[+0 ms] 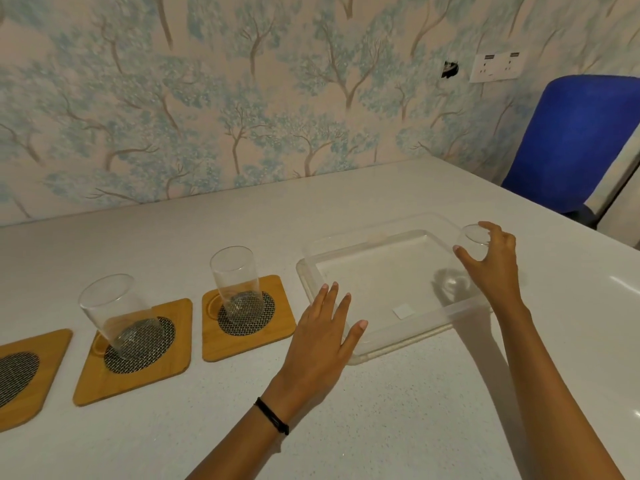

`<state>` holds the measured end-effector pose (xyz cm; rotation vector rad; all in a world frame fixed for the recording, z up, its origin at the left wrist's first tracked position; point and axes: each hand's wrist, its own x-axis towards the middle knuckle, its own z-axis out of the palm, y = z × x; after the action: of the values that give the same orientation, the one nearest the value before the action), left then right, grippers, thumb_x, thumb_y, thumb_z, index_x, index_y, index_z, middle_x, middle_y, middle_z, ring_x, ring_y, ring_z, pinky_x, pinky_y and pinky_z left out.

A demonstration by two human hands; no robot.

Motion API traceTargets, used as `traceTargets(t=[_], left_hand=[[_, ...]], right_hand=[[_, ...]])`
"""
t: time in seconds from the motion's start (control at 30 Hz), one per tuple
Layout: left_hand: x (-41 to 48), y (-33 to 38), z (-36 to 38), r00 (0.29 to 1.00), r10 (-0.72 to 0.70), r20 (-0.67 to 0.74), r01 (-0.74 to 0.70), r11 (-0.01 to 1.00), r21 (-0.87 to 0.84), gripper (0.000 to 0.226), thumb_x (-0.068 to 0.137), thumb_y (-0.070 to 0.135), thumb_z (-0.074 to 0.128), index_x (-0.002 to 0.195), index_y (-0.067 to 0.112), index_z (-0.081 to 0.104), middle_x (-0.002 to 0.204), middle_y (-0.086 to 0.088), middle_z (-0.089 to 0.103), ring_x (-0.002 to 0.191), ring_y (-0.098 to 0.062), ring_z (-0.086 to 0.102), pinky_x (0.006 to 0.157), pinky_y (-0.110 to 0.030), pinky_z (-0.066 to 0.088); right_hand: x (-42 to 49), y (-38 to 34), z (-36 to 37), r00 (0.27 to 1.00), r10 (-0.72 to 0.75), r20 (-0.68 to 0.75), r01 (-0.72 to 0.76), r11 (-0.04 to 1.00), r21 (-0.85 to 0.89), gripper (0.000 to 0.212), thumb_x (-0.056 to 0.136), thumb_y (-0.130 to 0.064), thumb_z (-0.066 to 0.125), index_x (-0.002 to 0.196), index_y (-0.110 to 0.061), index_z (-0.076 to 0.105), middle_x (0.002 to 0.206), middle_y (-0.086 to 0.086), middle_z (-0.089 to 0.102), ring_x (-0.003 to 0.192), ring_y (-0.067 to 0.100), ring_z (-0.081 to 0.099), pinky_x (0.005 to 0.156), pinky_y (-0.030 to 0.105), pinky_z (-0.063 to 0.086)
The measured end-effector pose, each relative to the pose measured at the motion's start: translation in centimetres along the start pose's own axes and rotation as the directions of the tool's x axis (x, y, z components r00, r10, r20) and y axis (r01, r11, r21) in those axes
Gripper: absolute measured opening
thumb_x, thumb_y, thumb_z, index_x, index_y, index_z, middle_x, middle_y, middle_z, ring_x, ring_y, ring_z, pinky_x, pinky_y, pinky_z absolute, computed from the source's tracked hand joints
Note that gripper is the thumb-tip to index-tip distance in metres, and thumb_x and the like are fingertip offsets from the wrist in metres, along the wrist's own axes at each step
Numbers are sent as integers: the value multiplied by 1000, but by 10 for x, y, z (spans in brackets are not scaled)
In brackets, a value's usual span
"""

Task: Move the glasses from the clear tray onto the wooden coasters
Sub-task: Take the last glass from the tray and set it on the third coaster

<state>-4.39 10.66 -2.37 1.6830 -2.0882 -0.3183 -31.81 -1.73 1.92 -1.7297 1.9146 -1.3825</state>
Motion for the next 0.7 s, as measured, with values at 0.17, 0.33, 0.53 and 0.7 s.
traceTargets(t=[0.17, 0.33, 0.53, 0.7], left_hand=[[-4, 1, -2, 1000, 9, 5, -9, 999, 31, 70, 89, 62, 12, 149, 26, 14, 161, 5, 0, 147, -8, -7, 120, -30, 2], [-12, -5, -7, 999, 40, 2, -40, 994, 104, 62, 95, 56, 20, 149, 25, 15, 161, 2, 6, 148, -12, 2, 120, -33, 7], [-30, -21, -16, 997, 81, -8, -79, 983, 167, 58, 98, 50, 24, 149, 23, 18, 160, -1, 16, 147, -14, 14, 119, -32, 11], [-52, -42, -28, 997, 67, -31, -61, 982, 177, 57, 98, 51, 24, 148, 22, 24, 158, -2, 24, 146, -17, 18, 119, -33, 14]], right_hand=[[-3, -7, 4, 1000, -5, -30, 5, 1000, 11, 61, 80, -29, 70, 132, -20, 40, 135, 18, 41, 117, 36, 50, 93, 43, 44], [-22, -26, 16, 987, -67, -143, 80, 993, 86, 60, 80, -30, 70, 131, -20, 41, 134, 16, 43, 116, 33, 51, 93, 41, 44], [-49, -64, 25, 973, -170, -158, 197, 966, 169, 61, 77, -30, 73, 130, -18, 45, 130, 14, 49, 110, 21, 52, 88, 27, 41], [-76, -100, 30, 969, -222, -107, 244, 927, 285, 61, 74, -29, 75, 127, -19, 47, 127, 12, 52, 106, 12, 50, 88, 33, 49]])
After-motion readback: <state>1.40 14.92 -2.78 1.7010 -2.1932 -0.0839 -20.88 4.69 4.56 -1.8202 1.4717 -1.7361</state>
